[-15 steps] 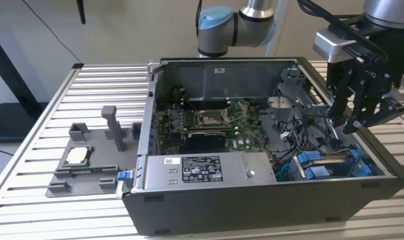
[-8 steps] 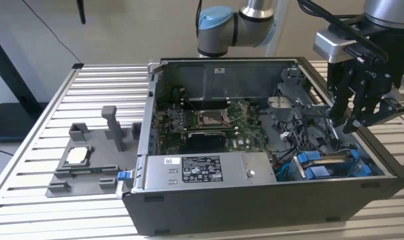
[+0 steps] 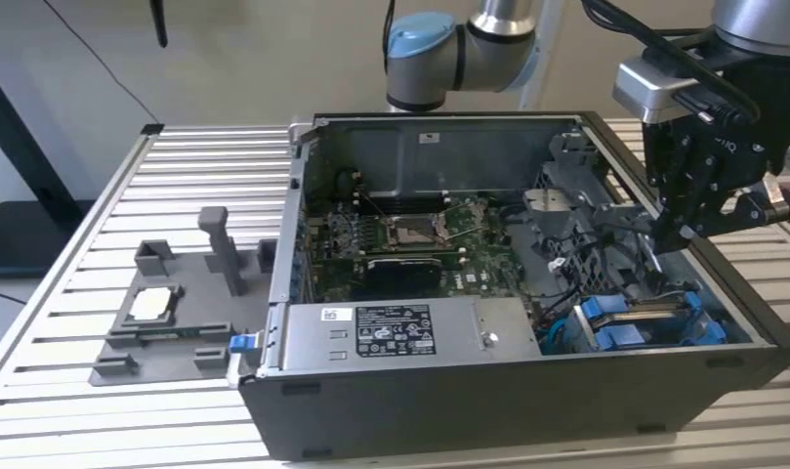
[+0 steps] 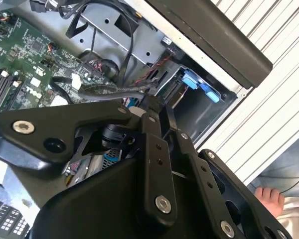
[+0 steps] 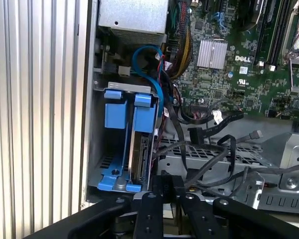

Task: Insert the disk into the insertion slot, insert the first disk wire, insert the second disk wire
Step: 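Insert the first disk wire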

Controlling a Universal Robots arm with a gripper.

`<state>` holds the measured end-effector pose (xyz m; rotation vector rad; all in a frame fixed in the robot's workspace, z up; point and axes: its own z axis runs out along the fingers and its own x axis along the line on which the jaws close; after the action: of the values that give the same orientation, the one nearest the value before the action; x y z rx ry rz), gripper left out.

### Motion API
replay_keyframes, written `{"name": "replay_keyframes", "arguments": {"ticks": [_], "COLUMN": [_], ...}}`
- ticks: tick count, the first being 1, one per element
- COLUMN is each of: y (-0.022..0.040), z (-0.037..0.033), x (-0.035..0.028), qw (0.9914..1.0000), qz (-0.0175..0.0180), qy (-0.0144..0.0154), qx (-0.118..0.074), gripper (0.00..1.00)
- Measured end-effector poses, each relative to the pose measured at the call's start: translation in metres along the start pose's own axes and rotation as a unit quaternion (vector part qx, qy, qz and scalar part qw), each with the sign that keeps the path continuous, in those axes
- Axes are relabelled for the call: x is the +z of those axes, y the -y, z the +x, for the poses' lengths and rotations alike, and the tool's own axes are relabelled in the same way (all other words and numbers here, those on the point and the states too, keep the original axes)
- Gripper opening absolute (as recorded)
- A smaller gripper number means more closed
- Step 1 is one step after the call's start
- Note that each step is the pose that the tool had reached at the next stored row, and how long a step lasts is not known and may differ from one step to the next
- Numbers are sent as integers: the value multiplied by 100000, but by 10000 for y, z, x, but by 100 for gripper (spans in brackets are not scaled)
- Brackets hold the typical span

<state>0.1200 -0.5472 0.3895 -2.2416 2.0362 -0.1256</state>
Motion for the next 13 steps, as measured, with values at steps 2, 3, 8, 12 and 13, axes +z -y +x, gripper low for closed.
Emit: {"name": "replay_keyframes", "arguments": {"ticks": [2,3,8,12,13], "y": [1,1,2,7,12], "z": [0,0,0,1,2], "x": [0,0,0,1,2], "qw": [100000,100000,100000,100000,99998], "qz": [-1,0,1,-167,-575], "qy": [-1,-1,1,-10,16], "qx": [-2,-2,-2,-11,-5], "gripper": [19,19,19,19,19]}}
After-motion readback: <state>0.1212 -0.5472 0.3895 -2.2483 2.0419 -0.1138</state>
